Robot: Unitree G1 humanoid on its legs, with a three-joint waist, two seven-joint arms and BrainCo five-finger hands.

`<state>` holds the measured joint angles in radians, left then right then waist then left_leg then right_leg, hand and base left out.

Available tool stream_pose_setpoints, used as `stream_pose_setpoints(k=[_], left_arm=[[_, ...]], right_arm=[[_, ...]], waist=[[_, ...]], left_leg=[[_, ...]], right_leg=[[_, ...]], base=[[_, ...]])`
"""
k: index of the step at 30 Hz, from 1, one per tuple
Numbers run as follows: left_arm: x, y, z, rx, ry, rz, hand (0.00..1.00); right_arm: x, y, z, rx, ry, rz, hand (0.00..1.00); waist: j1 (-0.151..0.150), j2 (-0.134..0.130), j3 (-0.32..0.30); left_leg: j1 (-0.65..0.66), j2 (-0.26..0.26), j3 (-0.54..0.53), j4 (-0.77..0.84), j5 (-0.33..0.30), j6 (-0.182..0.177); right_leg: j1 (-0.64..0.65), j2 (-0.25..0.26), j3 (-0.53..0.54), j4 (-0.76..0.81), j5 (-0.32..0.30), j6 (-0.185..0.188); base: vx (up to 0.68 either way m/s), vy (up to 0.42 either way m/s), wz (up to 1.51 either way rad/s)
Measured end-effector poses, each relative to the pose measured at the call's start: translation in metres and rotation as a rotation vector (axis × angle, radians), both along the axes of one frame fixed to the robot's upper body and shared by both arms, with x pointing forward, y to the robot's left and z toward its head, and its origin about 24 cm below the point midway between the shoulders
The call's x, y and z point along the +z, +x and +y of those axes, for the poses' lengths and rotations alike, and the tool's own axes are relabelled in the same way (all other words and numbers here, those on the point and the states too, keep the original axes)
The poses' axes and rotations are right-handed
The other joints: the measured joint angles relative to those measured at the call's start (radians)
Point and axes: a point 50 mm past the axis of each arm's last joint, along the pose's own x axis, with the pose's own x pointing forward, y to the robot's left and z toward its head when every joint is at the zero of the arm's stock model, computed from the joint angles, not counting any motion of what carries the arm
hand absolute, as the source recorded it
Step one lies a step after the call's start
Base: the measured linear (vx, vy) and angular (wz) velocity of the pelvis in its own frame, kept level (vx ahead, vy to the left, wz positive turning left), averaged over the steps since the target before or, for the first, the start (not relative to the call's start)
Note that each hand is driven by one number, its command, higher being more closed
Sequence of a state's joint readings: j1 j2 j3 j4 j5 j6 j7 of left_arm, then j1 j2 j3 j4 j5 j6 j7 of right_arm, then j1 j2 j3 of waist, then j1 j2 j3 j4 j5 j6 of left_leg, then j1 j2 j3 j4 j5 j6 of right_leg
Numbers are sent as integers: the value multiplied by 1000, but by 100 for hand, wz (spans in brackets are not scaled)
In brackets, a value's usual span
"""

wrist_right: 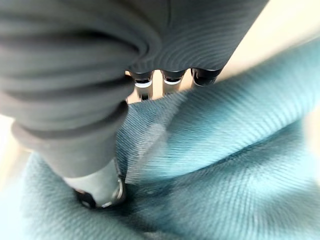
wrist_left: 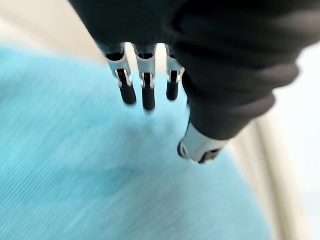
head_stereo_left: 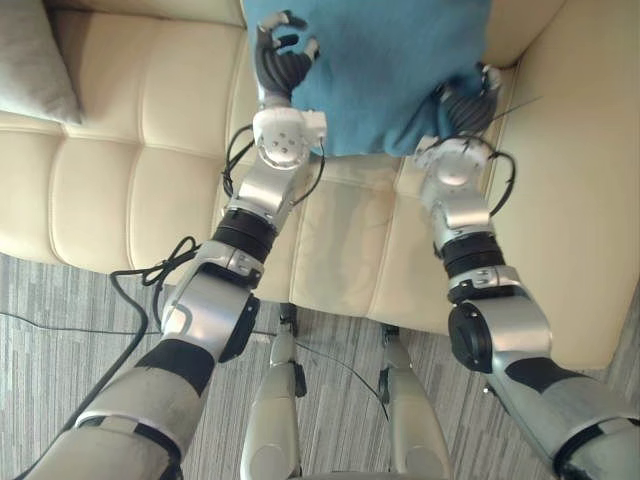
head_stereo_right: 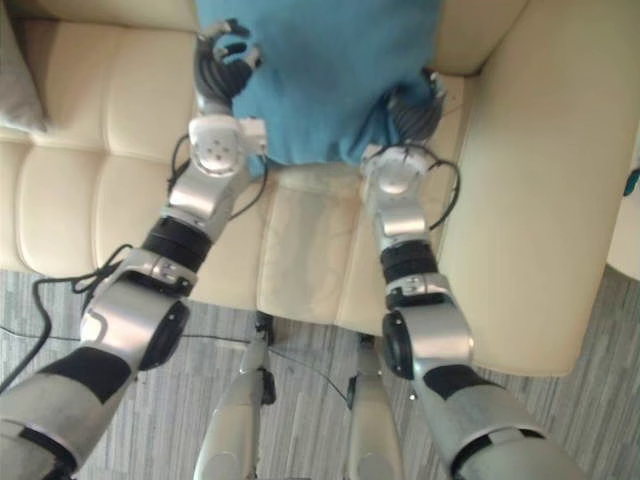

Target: Pick up cushions and gather them together orderly.

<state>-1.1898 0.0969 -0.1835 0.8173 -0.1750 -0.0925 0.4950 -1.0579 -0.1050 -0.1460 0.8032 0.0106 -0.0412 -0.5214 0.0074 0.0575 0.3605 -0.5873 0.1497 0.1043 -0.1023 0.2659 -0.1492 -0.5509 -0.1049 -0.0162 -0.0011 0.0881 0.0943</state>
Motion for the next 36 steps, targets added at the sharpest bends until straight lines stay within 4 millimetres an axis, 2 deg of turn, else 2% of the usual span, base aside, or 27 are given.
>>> stream_pose_setpoints(k=[5,9,11,14,17,18,19,22,23,25,26,27,28,29,30,32,33,35,36], left_arm=[[-20,-3,-5,-34,2,22,0],[-21,-2,1,-22,-24,19,0],[-24,-2,8,-10,-36,19,0],[-29,-2,18,6,-30,29,0],[-39,-3,41,53,-63,52,0],[-45,-6,58,87,-87,55,0],[-46,-9,67,102,-97,42,0],[-53,-19,84,124,-140,21,0],[-65,-26,93,139,-162,29,0],[-96,-41,100,147,-171,74,0],[-105,-45,101,144,-174,92,0],[-129,-57,102,136,-185,151,0],[-144,-64,101,133,-197,193,0],[-176,-79,101,127,-214,285,0],[-185,-84,100,122,-219,315,0],[-238,-120,98,122,-276,490,0],[-245,-126,99,123,-280,514,0],[-286,-162,100,131,-305,672,0],[-295,-170,101,134,-310,712,0]], right_arm=[[-58,-9,-6,11,28,139,0],[-65,-12,-4,46,5,145,0],[-76,-15,-3,69,16,167,0],[-81,-17,-7,71,13,174,0],[-76,-27,-23,50,11,110,0],[-71,-33,-38,29,-3,66,0],[-67,-38,-47,14,-20,39,0],[-64,-50,-63,-15,-43,-8,0],[-70,-60,-70,-23,-52,-17,0],[-88,-77,-76,-5,-63,8,0],[-94,-82,-77,-2,-65,21,0],[-109,-93,-79,14,-64,59,0],[-120,-101,-81,22,-57,88,0],[-140,-114,-82,42,-29,147,0],[-146,-118,-82,45,-25,168,0],[-189,-150,-82,49,21,314,0],[-195,-155,-82,50,31,334,0],[-236,-189,-79,35,112,484,0],[-246,-197,-78,31,132,526,0]], waist=[[4,0,2],[6,0,3],[6,0,3],[10,-1,3],[17,-1,3],[26,-1,3],[29,-1,3],[31,-2,2],[31,-2,2],[31,-4,-3],[32,-5,-8],[34,-7,-12],[35,-8,-19],[35,-14,-33],[35,-16,-36],[35,-30,-73],[36,-32,-83],[42,-39,-140],[42,-40,-156]], left_leg=[[-1,31,15,0,12,-18],[-4,34,29,-1,11,-18],[-1,44,41,-1,3,-15],[4,53,52,-1,-12,-2],[21,44,58,-1,-12,-2],[38,39,63,0,-12,-1],[46,36,64,0,-12,-1],[71,32,63,0,-12,-1],[97,31,62,-1,-14,1],[142,29,63,-1,-28,11],[151,28,64,0,-32,13],[179,26,65,-1,-40,13],[189,24,65,0,-43,14],[214,19,65,0,-51,17],[224,17,65,0,-54,19],[275,8,65,0,-73,19],[280,8,65,0,-76,19],[330,3,63,0,-90,24],[341,2,62,0,-94,21]], right_leg=[[-29,20,-5,49,-1,-3],[-53,23,-3,68,-14,-14],[-54,36,-6,79,-15,-15],[-61,45,-5,98,-17,-16],[-63,36,1,128,-28,-10],[-60,30,5,154,-41,-9],[-58,27,7,165,-48,-8],[-36,23,5,178,-58,-7],[-9,21,2,178,-65,-6],[33,18,-1,189,-83,-6],[41,18,-1,191,-87,-5],[68,16,-1,192,-96,-5],[79,14,-2,193,-101,-4],[100,10,-3,204,-117,-2],[107,8,-3,209,-122,-1],[158,2,-5,210,-142,2],[165,1,-6,209,-144,3],[233,-3,-12,179,-150,5],[250,-3,-15,169,-149,5]], base=[[15,-24,-8],[-9,-11,-15],[-22,-3,-7],[-18,5,-6],[0,0,0],[0,0,0],[0,0,0],[22,-18,7],[23,-27,6],[31,-28,7],[43,-26,6],[39,-28,4],[50,-27,7],[44,-19,7],[94,-20,9],[103,-8,7],[87,-1,5],[137,-3,10],[141,1,10]])
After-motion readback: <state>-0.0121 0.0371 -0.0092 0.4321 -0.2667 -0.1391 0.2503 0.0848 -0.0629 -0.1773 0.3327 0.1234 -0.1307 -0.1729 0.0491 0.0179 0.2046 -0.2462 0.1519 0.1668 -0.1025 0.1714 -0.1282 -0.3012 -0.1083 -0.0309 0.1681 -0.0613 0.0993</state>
